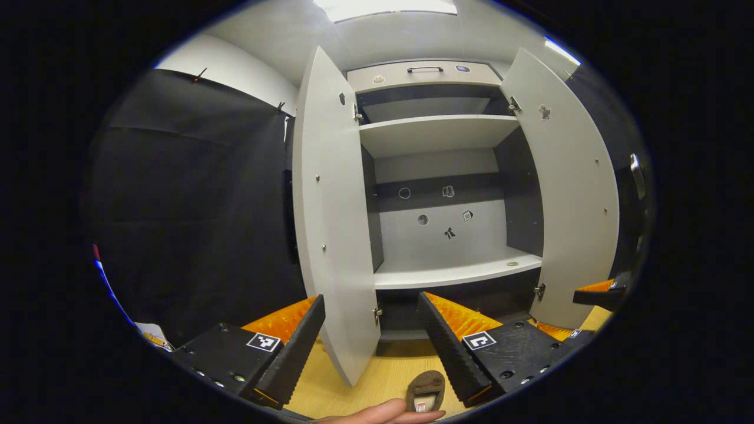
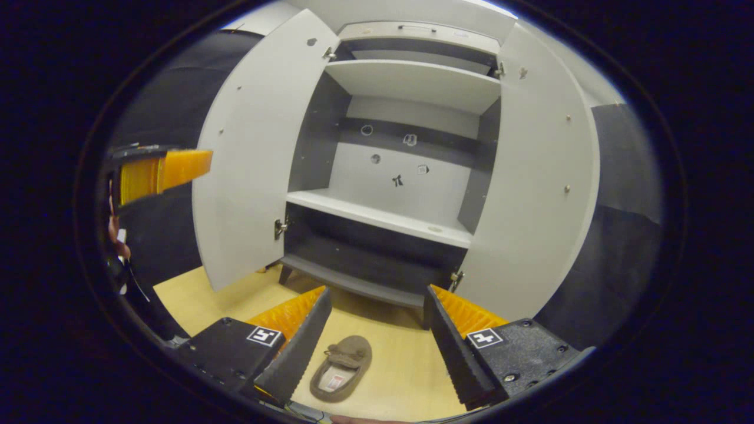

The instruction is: Grab one shoe with the right hand and put it into the shoe cabinet, grab the other shoe with the left hand and put it into the shoe cabinet; then close the right door with the right hand and the left door with the left hand.

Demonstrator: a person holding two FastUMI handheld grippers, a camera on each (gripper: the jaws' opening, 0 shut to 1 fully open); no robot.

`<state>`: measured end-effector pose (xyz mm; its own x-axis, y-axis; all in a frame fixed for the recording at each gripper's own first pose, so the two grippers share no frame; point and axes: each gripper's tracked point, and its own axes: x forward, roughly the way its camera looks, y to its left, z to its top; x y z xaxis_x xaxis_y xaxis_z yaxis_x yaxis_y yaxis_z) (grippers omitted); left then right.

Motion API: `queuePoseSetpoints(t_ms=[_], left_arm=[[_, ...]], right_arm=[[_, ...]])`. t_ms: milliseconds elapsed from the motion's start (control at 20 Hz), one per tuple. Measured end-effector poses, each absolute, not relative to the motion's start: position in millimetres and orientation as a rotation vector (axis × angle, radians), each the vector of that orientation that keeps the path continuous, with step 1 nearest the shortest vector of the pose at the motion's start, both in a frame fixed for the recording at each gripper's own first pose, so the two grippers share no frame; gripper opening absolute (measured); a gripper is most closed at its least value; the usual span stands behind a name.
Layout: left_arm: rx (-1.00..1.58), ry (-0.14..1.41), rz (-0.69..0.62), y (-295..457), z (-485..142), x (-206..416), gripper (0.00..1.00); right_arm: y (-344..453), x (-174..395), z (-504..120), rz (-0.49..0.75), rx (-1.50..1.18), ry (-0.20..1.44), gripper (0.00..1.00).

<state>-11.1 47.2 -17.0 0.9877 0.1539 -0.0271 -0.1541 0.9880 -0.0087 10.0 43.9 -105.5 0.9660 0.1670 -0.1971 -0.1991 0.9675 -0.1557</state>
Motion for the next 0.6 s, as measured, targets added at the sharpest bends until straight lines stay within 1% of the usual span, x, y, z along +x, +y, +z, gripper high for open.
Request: queuePoseSetpoints(t_ms=[300,450,500,600], left_arm=[[0.035,0.114,0.189,52,-48,-34,0.96],[0.065,0.158,0.167,44,-63,-42,0.96],[0.069,0.181,0.16,40,-71,-45,0.96],[0.073,0.194,0.14,31,-77,-48,0.96]], right_arm=[[80,1,-201,0.297,-0.237,0.31,0.99],[83,8,-264,0.295,-0.251,0.403,0.99],[84,9,-287,0.29,-0.252,0.447,0.96],[81,13,-330,0.277,-0.266,0.543,0.95]])
